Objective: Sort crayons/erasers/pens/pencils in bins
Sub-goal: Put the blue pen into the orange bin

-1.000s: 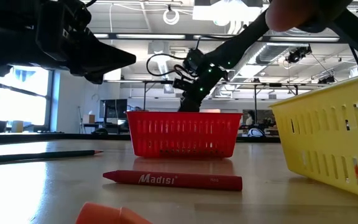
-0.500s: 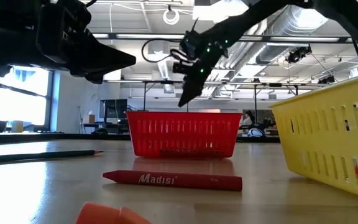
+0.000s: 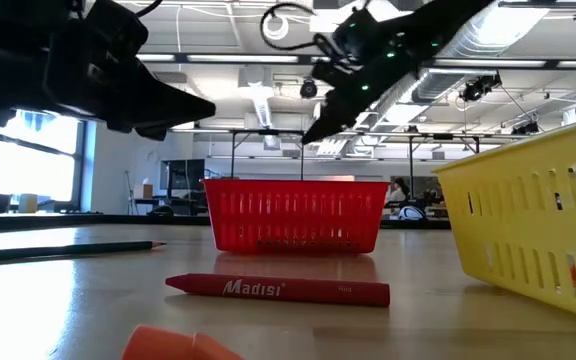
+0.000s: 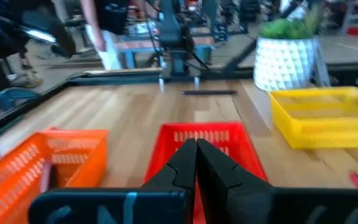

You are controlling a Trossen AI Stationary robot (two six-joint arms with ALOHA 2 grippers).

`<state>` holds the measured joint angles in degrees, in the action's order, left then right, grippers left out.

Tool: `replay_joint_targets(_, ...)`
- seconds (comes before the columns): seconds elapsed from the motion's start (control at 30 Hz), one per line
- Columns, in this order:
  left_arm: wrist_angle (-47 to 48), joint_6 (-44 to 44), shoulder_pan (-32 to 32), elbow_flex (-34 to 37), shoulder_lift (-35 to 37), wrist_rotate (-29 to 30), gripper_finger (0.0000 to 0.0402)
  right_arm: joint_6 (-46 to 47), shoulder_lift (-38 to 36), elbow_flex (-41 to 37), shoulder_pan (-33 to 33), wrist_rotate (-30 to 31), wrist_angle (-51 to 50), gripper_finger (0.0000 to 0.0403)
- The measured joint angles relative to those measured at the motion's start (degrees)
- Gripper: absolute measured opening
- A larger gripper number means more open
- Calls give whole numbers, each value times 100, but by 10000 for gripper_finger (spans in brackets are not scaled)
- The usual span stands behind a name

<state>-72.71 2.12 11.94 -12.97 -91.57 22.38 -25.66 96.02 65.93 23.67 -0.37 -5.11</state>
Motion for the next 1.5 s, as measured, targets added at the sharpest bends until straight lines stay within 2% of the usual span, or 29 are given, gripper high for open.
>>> replay_joint_targets(0.2, 17, 234, 8, 0, 1, -502, 3, 462, -1159, -1477, -676, 395, 887, 0)
replay_joint_targets(0.37, 204, 731, 226, 0, 237, -877, 3, 774, -1901, -2147, -1472, 1027, 1091, 0)
replay_joint_targets(0.47, 822, 830, 444, -20, 595, -1041, 3, 867, -2144, -2468, -1936, 1371, 1344, 0)
replay_joint_targets(0.57, 2140, 854, 731, -254, 1081, -1005, 3, 955, -2240, -2648, -2326, 1588, 1579, 0)
replay_joint_targets(0.67, 3959, 697, 1049, -797, 1485, -977, 3, 981, -2224, -2695, -2636, 1882, 1625, 0)
replay_joint_targets(0.87, 7572, -48, 1923, -2430, 1686, -919, 3, 1019, -2182, -2697, -3104, 2382, 1724, 0)
replay_joint_targets(1.03, 9603, -1061, 2637, -3575, 1244, -788, 5, 1024, -2182, -2697, -3302, 2648, 1731, 0)
replay_joint_targets(1.17, 10448, -1762, 3107, -4200, 606, -783, 21, 1065, -2182, -2695, -3419, 2716, 1651, 0)
replay_joint_targets(1.33, 11011, -2433, 3486, -4724, -281, -783, 60, 1225, -2182, -2695, -3511, 2731, 1592, 0)
replay_joint_targets(1.5, 10999, -2745, 3538, -4986, -914, -895, 104, 1320, -2182, -2695, -3620, 2733, 1565, 0)
